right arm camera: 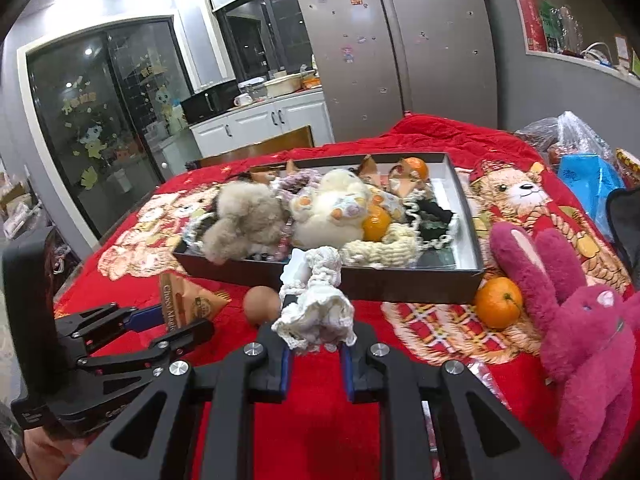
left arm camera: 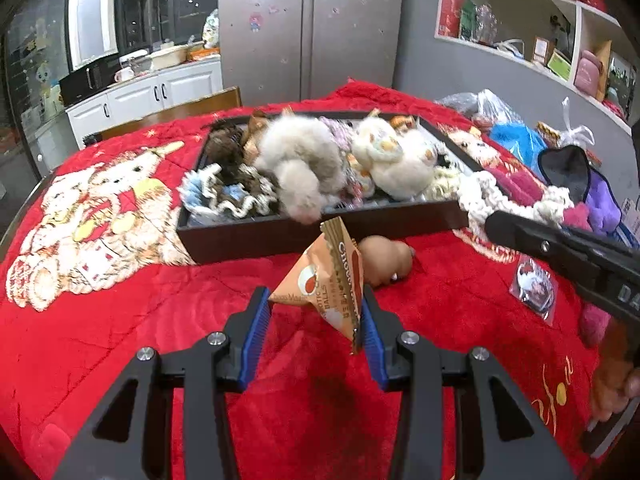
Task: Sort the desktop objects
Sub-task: 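Lift the lace hair tie and wrapped candy off the quilt, then carry the hair tie and candy over the black box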
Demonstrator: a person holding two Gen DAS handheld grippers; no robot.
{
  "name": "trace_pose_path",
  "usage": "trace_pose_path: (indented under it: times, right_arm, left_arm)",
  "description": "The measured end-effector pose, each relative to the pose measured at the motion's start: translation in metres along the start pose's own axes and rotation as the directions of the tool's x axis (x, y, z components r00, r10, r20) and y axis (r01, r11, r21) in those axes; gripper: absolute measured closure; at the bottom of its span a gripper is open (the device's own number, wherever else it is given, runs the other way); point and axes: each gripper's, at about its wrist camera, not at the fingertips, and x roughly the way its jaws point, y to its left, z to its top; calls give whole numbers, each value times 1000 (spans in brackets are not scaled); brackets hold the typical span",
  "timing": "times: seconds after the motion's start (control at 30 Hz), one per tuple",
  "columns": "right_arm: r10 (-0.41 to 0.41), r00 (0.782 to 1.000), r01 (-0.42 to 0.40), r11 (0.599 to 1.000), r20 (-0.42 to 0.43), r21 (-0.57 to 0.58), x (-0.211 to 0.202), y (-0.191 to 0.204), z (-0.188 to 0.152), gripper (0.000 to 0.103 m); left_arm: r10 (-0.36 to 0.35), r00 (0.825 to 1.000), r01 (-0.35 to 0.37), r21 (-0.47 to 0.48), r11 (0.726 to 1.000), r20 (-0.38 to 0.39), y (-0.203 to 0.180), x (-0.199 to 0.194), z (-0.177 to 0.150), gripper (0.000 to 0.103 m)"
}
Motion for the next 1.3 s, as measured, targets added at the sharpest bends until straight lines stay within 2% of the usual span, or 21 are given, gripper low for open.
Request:
trace_pose_path:
  times: [0.07,0.13,0.37,0.5,0.8,1.0,1.3]
  right_arm:
    - [63,998,-63,998,10,26,-2,2,2,84]
    - [74,997,-74,997,20,16,-3,9,2,84]
    - [70,997,-70,998,28,9,-9,24,7,84]
    - [63,997,-64,998,54,3,-19,30,16,84]
    - [16,995,-14,1000,96,-18,-28,40,59,84]
    - [-9,992,13,999,128,-29,-21,40,98,84]
    - [-32,988,30,999,149,15,15,17,151,84]
  left_arm:
    - [-7,1000,8,-20,1000,19,5,-7,4,59]
    - [-14,999,15,-32,999,33,8,-13,7,59]
    - [-7,998,10,-45,999,65,13,-29,25,59]
    - [7,997,-6,-16,1000,80,10,-37,40,59]
    - [25,988,-26,5,1000,152,10,-49,92,59]
    - [13,986,-11,-13,1000,168,19,-31,135,59]
    - [10,990,-4,-44,999,141,35,31,195,59]
